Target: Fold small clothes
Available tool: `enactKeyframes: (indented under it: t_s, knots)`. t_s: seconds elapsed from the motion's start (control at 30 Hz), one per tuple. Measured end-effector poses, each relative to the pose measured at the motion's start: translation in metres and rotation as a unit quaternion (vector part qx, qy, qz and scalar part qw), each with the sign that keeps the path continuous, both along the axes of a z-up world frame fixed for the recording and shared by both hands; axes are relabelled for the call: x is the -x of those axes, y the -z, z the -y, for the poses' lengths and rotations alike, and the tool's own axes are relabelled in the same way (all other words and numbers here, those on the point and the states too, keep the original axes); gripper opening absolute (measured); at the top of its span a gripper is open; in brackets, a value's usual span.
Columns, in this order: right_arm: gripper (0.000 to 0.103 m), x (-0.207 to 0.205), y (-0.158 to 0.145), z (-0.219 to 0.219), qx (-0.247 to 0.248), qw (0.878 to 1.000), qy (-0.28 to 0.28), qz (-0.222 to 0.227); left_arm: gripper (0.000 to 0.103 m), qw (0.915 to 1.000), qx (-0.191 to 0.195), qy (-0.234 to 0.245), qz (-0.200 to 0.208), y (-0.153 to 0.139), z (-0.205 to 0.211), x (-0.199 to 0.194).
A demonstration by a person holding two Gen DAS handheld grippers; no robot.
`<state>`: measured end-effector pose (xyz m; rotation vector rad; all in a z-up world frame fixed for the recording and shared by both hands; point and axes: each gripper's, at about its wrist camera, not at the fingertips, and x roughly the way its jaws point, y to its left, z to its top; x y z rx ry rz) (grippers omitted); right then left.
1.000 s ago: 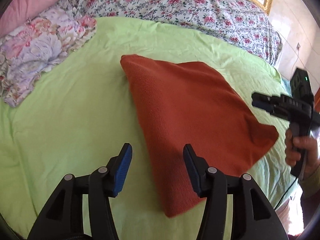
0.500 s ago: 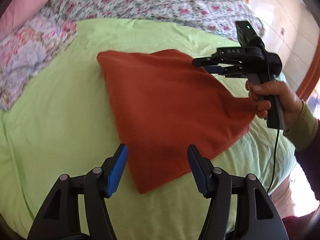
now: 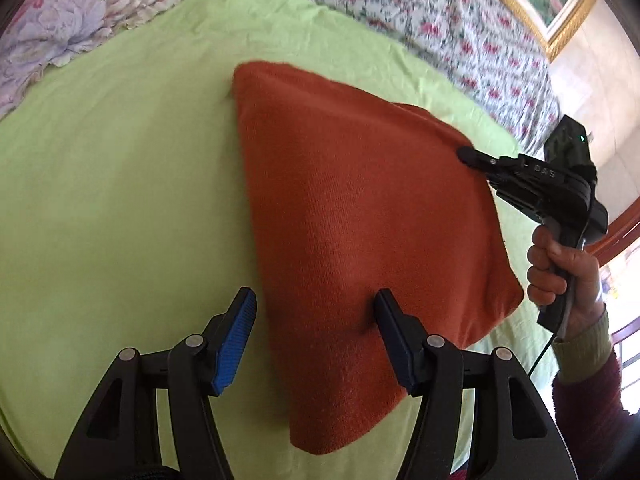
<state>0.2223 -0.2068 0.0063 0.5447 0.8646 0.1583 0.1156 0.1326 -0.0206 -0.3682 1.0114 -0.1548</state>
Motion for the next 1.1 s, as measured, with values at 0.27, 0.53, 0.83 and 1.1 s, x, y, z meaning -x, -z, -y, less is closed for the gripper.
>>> enactKeyframes:
  t_s: [0.27, 0.53, 0.83, 1.1]
  knots:
    - [0.013, 0.02, 0.032, 0.005, -0.031, 0.998, 0.019, -0.045, 0.062, 0.9993, -0.035, 0.011, 0.0, -0.002, 0.006, 0.02]
    - [0.052, 0.111, 0.016, -0.02, -0.004, 0.999, 0.027, -0.017, 0.062, 0.9986, -0.038, 0.026, 0.027, -0.008, 0.002, 0.07]
    - [0.026, 0.127, 0.035, -0.028, -0.019, 0.999, 0.037, -0.033, 0.062, 0.9986, -0.041, 0.023, 0.023, 0.005, 0.007, 0.074]
    - [0.015, 0.126, 0.031, -0.031, -0.02, 0.999, 0.032, -0.026, 0.022, 0.994, -0.098, 0.014, 0.045, 0.01, 0.016, 0.075]
